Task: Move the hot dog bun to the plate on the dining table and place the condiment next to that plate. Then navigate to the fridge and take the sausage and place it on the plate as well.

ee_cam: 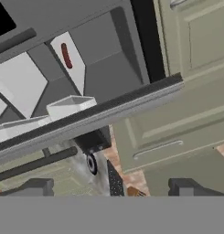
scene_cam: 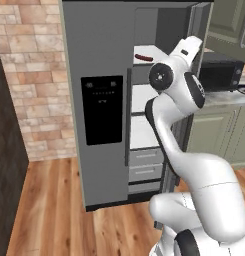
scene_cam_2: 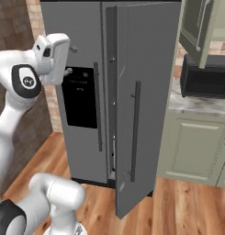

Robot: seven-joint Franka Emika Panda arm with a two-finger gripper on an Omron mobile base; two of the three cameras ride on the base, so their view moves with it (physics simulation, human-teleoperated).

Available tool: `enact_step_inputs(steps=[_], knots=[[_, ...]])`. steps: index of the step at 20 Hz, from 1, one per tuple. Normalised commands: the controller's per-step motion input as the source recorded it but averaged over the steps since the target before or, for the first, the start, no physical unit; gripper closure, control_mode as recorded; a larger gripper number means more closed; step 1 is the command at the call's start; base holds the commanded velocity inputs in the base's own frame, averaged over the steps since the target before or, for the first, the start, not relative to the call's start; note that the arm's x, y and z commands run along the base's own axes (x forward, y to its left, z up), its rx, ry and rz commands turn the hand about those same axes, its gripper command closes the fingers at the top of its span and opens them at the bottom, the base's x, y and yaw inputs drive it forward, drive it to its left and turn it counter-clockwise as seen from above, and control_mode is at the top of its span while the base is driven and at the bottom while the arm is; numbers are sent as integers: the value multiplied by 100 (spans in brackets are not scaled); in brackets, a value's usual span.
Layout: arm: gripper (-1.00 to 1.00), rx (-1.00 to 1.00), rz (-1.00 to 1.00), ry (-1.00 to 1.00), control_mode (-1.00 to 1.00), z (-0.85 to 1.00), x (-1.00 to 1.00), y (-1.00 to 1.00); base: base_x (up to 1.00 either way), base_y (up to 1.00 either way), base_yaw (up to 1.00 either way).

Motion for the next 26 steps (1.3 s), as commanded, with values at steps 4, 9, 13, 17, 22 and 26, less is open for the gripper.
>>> enact_step_inputs(steps=[4, 9, 13, 17, 22, 26], knots=[[-100, -7, 2, 15, -100, -46, 78, 0, 0, 0, 0], [-100, -4, 5, 26, -100, -36, 96, 0, 0, 0, 0], [-100, -1, 5, 21, -100, -32, 91, 0, 0, 0, 0], [-100, -1, 0, 8, -100, -30, 69, 0, 0, 0, 0], [-100, -1, 0, 1, -100, -26, 55, -8, 0, 0, 0], [-100, 0, 0, 0, -100, -30, 55, -36, 0, 0, 0]])
